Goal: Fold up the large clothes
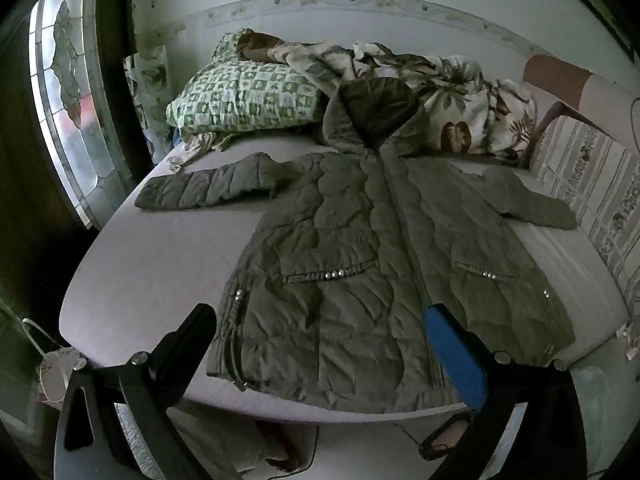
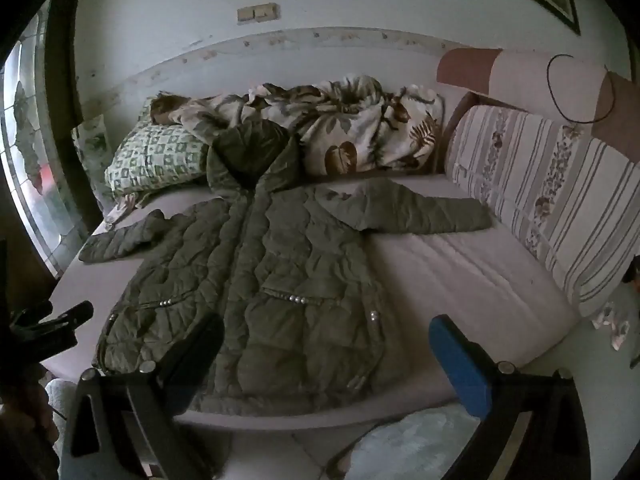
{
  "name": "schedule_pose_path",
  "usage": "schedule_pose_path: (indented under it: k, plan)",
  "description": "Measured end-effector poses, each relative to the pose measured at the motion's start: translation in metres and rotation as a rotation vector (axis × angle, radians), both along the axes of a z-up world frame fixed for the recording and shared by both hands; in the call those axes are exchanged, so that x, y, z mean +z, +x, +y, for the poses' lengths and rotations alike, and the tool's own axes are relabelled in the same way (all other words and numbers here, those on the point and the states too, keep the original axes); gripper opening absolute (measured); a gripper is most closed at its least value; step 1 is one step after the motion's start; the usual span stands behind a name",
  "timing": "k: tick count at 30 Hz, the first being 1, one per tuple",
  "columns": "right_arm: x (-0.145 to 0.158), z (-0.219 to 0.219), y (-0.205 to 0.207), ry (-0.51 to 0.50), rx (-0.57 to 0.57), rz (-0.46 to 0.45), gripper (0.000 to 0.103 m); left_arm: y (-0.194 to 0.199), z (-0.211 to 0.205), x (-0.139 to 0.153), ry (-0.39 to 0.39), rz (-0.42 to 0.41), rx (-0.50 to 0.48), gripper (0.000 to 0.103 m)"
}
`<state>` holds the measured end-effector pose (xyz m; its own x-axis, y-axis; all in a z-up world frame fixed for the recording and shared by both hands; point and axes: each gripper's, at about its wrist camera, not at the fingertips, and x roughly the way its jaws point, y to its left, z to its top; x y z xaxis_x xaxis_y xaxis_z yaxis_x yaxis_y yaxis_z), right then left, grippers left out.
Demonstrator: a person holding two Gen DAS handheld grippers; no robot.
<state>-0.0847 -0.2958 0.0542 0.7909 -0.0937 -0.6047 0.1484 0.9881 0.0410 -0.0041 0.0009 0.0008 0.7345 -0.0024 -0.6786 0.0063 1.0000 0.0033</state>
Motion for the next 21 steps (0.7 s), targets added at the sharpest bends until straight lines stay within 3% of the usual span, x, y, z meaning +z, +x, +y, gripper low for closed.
schedule_pose_path:
  k: [14, 21]
  plan:
    - [-0.016, 0.004, 0.001, -0.028, 0.011, 0.061, 0.103, -0.027, 0.008, 0.007, 0.003, -0.007, -0.014, 0.103]
    - [-0.018, 0.004, 0.004, -0.023, 0.014, 0.065, 0.103, -0.018, 0.005, 0.010, 0.008, 0.007, -0.012, 0.103]
